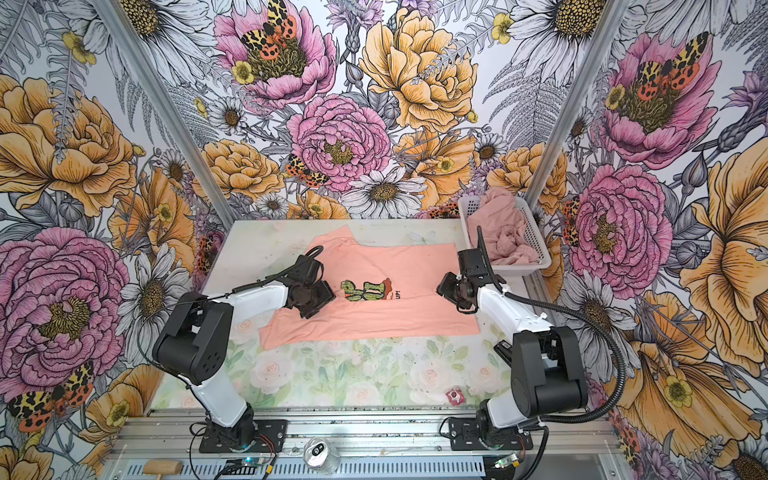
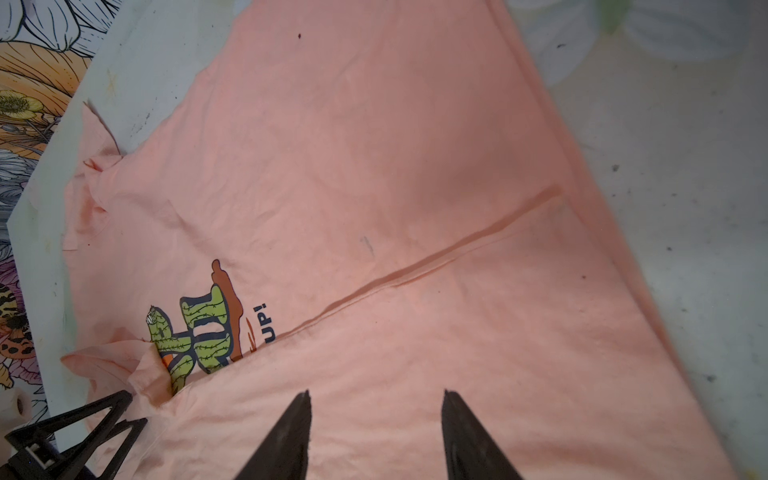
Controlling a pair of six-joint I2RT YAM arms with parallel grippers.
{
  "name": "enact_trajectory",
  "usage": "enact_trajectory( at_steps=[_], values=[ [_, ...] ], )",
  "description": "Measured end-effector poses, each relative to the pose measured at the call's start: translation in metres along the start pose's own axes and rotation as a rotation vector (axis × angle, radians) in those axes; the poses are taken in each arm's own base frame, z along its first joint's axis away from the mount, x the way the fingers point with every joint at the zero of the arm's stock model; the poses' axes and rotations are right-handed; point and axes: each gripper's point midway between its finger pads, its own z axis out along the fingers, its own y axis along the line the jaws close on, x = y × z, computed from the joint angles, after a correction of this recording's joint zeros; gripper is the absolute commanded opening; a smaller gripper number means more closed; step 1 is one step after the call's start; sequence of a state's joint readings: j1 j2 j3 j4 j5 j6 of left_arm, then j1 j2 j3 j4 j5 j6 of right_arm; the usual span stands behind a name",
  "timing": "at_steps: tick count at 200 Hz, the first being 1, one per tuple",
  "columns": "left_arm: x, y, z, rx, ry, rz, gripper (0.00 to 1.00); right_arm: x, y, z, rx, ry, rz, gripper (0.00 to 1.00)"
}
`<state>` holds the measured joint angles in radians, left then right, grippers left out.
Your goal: Fold and stack the mixed laundry pile
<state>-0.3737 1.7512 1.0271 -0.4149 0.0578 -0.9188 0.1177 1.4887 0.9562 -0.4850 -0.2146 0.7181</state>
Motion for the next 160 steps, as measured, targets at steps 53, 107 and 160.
enact_trajectory(
  at_steps=[53,107,160],
  values=[
    [-0.014,-0.017,0.009,0.022,-0.017,0.0,0.69,0.0,0.0,0.0,0.001,0.0,0.0,0.53],
    [-0.038,-0.053,0.019,0.075,-0.052,0.008,0.69,0.0,0.0,0.0,0.001,0.0,0.0,0.53],
    [-0.047,-0.067,0.007,0.112,-0.082,0.045,0.69,0.0,0.0,0.0,0.001,0.0,0.0,0.53]
  ],
)
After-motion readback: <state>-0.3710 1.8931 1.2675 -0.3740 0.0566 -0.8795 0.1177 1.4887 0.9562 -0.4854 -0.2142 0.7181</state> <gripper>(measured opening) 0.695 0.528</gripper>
